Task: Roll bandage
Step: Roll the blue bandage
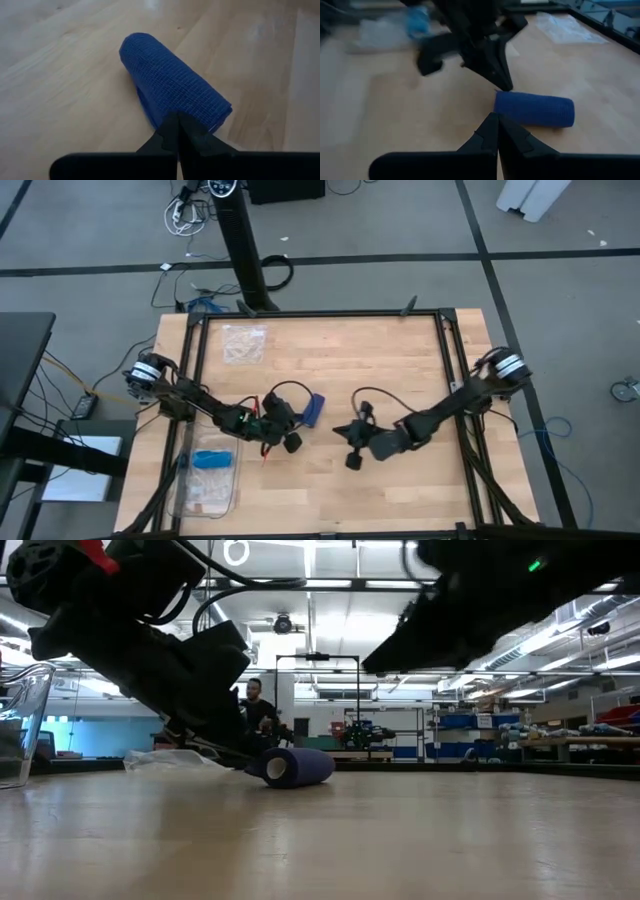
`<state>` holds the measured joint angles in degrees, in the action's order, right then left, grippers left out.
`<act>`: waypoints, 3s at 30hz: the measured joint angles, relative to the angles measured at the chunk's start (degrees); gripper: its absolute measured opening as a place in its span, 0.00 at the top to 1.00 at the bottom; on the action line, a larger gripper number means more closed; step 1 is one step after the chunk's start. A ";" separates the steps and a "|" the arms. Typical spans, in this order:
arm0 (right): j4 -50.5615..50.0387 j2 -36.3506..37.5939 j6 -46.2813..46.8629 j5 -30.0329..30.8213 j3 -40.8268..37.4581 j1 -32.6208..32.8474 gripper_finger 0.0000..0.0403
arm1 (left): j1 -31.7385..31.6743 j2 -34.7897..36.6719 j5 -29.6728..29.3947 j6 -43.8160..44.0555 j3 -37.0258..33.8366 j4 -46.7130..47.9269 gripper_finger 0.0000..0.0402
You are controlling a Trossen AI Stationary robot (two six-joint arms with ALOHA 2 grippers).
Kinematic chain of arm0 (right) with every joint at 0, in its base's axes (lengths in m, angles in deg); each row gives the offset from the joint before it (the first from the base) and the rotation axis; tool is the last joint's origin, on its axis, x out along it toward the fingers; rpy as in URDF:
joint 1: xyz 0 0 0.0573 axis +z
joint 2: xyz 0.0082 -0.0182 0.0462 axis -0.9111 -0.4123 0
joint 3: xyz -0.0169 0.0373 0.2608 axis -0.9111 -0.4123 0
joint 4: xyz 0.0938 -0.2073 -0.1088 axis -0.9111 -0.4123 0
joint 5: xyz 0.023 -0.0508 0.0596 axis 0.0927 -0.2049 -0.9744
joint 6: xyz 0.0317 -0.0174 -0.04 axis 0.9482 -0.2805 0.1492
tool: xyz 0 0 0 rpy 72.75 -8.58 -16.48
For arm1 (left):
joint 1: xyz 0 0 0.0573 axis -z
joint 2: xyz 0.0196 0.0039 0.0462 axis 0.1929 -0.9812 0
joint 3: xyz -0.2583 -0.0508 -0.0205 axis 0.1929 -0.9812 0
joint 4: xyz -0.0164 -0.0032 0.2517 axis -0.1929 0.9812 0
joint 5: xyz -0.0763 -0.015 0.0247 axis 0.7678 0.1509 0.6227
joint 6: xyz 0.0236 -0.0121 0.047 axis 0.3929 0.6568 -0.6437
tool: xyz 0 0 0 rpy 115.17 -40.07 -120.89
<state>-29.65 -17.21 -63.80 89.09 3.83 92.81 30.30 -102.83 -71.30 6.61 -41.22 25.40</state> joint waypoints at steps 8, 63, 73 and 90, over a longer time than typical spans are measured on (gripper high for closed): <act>0.08 -8.80 -5.88 -2.15 7.96 -6.00 1.00 | 0.00 0.00 0.95 -2.64 0.01 -3.28 0.99; -8.49 -15.16 -3.25 -8.97 9.89 -11.52 1.00 | 0.70 0.00 -1.44 -9.47 -7.99 -29.84 0.99; -8.20 -15.16 -3.35 -8.02 9.91 -10.61 1.00 | 0.71 0.00 -1.28 -14.56 -6.21 -29.67 0.99; 10.20 -14.99 -11.37 -5.75 9.98 -12.94 1.00 | 0.70 0.22 -1.48 -16.20 -5.99 -28.21 0.99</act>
<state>-19.44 -32.20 -75.17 83.35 13.81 79.86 31.00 -102.61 -72.78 -9.60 -47.21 -2.80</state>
